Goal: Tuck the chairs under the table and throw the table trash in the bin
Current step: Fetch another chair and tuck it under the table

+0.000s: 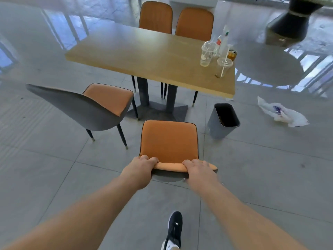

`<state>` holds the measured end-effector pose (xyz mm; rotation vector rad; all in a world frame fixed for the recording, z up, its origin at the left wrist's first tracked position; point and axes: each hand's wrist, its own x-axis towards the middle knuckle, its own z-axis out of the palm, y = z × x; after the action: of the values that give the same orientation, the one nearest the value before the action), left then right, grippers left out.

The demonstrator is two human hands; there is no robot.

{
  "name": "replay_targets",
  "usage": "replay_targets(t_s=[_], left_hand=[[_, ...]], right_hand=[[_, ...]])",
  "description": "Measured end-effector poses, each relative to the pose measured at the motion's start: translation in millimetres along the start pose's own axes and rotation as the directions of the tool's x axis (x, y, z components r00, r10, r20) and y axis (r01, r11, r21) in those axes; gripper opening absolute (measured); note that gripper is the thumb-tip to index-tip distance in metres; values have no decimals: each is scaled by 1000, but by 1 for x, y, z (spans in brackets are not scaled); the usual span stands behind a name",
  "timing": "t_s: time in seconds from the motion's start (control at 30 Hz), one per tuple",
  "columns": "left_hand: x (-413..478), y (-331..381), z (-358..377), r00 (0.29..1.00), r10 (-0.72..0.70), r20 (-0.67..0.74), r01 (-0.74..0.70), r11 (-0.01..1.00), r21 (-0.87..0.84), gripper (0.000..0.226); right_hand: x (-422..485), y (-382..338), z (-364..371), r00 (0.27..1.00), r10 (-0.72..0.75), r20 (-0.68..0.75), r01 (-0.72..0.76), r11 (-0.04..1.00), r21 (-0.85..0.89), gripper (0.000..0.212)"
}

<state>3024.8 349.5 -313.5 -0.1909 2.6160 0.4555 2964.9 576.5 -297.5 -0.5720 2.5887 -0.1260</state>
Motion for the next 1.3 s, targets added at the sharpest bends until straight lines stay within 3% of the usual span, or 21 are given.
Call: replay_targets(t_s=[0.33,0.57,0.63,0.77,0.9,1.07,1.17,1.3], left_hand=[[153,-49,-106,1000,19,-16,-19,1000,-17,45],[209,-87,-149,996,87,17,-86,996,-21,46],[215,-97,-159,991,125,45,-124,992,-31,48],[208,-144,-176,985,155,75,-158,987,36,62],[199,-244,-216,996,91,23,-94,973,213,70],[195,-366,-255,990,-105,-99,132,935,329,39],[194,-397,-254,990,-15,-142,71,912,405,12],[198,-406,-249,970,152,-191,-52,893,448,9]], right_hand=[[160,-27,-75,994,91,-55,-89,995,32,30],[222,-56,-99,981,191,-34,-190,981,28,34],[227,-68,-106,971,238,1,-238,971,-15,35],[227,-109,-113,905,419,80,-382,879,-286,46],[238,-169,-99,961,277,-1,-272,943,-193,45],[267,-220,-81,968,238,-78,-249,948,-198,30],[278,-224,-77,964,247,-94,-262,940,-219,22],[282,-219,-73,976,177,-127,-203,951,-233,13]])
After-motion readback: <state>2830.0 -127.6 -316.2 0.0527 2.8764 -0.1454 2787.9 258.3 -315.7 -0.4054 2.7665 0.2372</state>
